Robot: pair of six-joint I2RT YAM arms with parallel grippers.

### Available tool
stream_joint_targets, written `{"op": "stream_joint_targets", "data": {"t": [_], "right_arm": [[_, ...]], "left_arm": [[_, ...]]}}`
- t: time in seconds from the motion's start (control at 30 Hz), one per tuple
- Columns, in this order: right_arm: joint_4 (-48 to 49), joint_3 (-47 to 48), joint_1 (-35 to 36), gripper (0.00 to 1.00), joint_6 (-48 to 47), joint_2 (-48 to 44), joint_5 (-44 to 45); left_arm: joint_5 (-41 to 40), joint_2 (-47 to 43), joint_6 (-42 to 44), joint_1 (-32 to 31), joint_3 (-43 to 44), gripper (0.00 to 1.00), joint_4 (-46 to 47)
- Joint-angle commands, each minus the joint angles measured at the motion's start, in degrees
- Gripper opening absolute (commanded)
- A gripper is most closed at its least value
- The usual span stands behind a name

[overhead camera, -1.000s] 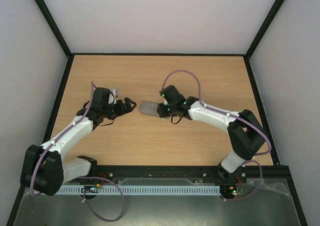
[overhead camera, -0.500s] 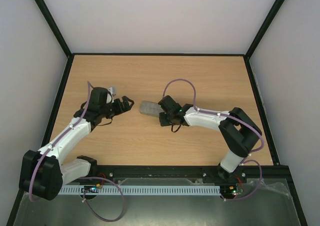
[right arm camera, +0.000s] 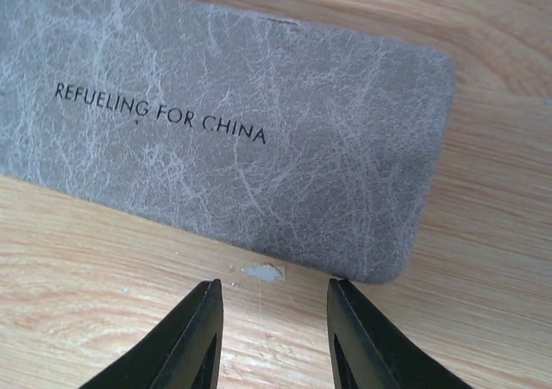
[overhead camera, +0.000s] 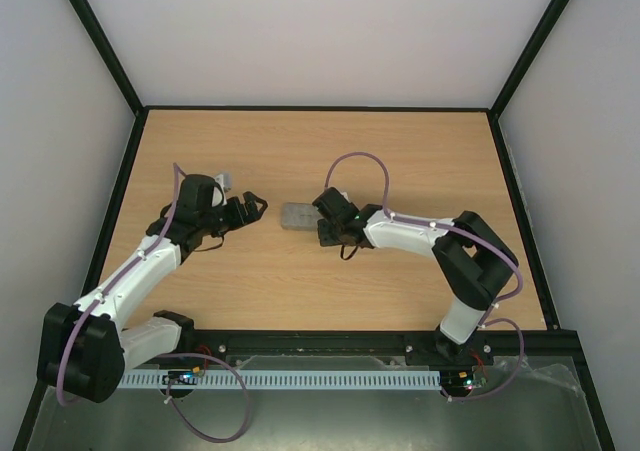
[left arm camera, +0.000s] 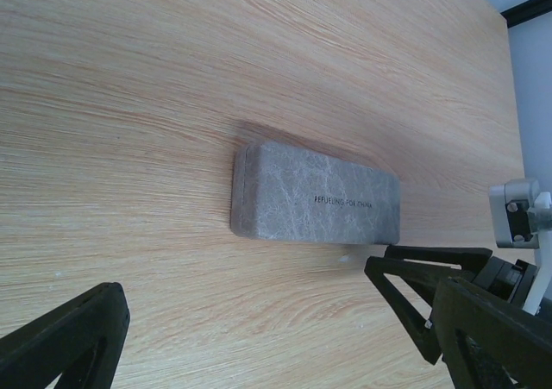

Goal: Organize the sunglasses
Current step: Adjust the sunglasses case at the center of the board, then reset both arms

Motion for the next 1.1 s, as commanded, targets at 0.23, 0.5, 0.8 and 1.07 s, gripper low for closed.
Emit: {"op": "stream_joint_targets", "data": {"t": [0.23, 0.5, 0.8, 1.07], "right_arm": [[-1.2, -1.6, -0.3, 0.49, 0.3, -9.5, 0.6], [-1.9, -8.5, -12.3, 0.99, -1.4, -30.0, 14.8], [18.5, -24.1, -30.7, 0.99, -6.4, -39.4, 27.8], [39.5, -34.3, -39.6, 0.99, -9.6, -37.1, 33.0]], "left_arm": [[-3.6, -1.9, 1.4, 2.0, 1.0, 0.99, -3.3], [-18.8, -5.8, 5.4, 3.8, -0.6, 0.99, 2.9], [-31.3, -3.6, 18.0, 5.7, -10.0, 0.99, 23.1], [-32.7, -0.1, 23.8, 10.3, -17.3, 0.99, 40.2]]}}
